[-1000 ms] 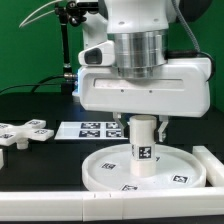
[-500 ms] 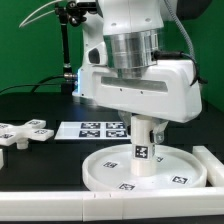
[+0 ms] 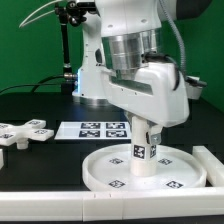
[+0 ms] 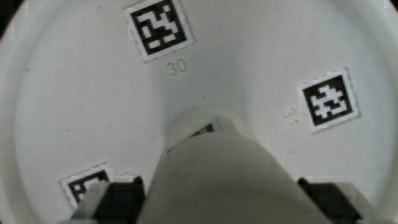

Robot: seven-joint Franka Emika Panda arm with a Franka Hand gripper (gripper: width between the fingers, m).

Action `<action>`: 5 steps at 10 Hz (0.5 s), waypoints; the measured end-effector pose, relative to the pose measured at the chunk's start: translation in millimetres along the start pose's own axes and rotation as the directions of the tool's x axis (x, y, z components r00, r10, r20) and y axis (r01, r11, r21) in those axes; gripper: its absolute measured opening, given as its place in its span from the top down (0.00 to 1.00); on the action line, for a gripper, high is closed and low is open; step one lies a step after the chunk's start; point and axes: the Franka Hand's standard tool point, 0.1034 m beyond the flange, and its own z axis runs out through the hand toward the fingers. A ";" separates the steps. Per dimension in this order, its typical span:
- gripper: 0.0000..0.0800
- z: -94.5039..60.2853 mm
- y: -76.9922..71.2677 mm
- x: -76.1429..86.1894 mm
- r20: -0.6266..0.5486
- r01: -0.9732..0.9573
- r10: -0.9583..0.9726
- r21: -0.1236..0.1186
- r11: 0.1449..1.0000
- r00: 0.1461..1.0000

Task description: Assemble round table

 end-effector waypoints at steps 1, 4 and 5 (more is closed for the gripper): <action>0.49 0.4 0.6 0.2 0.011 -0.079 0.079 0.007 0.997 0.997; 0.49 0.2 -0.8 -0.4 0.014 -0.157 0.157 0.016 0.987 0.987; 0.27 0.4 -0.9 -1.1 0.015 -0.156 0.156 0.016 0.988 0.988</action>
Offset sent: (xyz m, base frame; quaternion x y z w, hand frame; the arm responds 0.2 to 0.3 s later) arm 0.0000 0.0000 0.0000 0.0000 0.0000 0.0000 1.0000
